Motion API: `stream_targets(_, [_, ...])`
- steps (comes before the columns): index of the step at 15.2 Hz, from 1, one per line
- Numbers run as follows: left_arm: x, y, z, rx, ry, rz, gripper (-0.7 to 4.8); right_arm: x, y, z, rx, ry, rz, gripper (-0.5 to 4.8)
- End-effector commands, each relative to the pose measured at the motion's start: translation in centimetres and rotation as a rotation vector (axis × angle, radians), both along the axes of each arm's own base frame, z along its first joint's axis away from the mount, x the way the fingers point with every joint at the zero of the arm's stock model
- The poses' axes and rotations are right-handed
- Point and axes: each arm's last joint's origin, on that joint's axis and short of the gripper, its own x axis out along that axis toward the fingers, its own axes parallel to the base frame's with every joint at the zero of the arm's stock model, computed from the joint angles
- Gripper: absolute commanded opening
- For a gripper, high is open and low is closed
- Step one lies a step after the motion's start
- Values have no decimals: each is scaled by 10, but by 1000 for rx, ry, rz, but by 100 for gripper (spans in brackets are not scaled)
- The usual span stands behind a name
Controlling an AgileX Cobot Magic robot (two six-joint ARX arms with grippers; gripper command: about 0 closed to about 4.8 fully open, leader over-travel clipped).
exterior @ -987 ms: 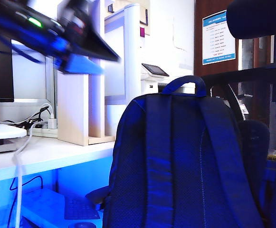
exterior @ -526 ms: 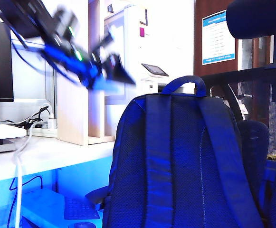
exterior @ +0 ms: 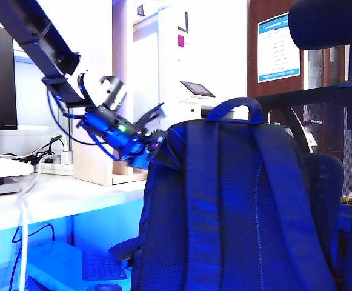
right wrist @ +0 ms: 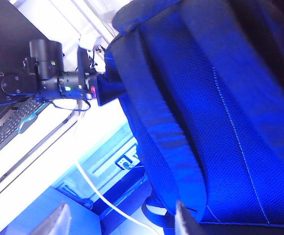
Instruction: Grab the backpack from the chair and place it on the desk.
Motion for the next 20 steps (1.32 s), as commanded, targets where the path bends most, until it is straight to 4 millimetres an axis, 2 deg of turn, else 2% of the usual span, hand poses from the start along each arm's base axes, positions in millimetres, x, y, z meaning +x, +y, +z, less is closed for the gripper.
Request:
stream_targets(1, [-4, -9, 34, -59, -76, -3, -6, 0, 0, 3, 2, -20, 5, 273])
stream_targets(2, [-8, -9, 52, -54, -118, 20, -6, 0, 0, 3, 2, -20, 4, 273])
stream_targets(3, [-16, -5, 86, -59, -188, 56, -5, 0, 0, 3, 2, -20, 5, 273])
stream_targets(4, [-23, -2, 110, -79, -218, 93, -6, 0, 0, 3, 2, -19, 5, 273])
stream_targets(6, [-51, 12, 179, -110, -324, 219, -6, 0, 0, 3, 3, -20, 15, 273])
stream_targets(7, [-66, 20, 205, -107, -373, 269, -5, -1, 1, 3, 5, -19, 39, 273])
stream_targets(11, [-146, 57, 305, -164, -590, 425, -5, -3, 4, 5, 22, -31, 182, 269])
stream_targets(12, [-175, 73, 331, -189, -651, 466, -5, -5, 5, 10, 46, -30, 230, 265])
stream_targets(14, [-210, 97, 353, -165, -701, 591, -6, -9, 6, 24, 47, -72, 267, 264])
stream_targets(15, [-223, 114, 361, -95, -761, 694, -5, -12, 7, 34, 56, -92, 281, 264])
stream_targets(17, [-235, 137, 374, -63, -861, 782, -6, -15, 8, 43, 78, -103, 301, 264])
stream_targets(19, [-242, 170, 389, -69, -969, 884, -6, -17, 9, 49, 96, -109, 320, 260])
stream_targets(20, [-245, 202, 399, -80, -1028, 959, -6, -18, 11, 50, 109, -101, 339, 260])
